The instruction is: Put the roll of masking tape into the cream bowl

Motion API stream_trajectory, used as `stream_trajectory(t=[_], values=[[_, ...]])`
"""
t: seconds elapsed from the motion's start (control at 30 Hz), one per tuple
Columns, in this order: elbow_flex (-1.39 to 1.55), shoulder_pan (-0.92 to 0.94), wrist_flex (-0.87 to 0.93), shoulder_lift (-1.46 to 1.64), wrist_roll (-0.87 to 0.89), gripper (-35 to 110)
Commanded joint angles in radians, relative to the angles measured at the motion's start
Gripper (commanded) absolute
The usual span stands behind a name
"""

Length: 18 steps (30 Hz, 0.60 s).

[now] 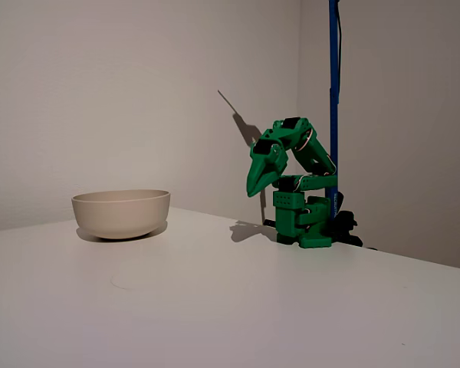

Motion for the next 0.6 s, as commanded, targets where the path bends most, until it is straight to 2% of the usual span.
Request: stream_trajectory(t=[0.0,0.57], values=[[0.075,-0.025,0.014,0.091,-0.002,-8],[0.232,-0.005,0.057,0.091,0.051,-8]])
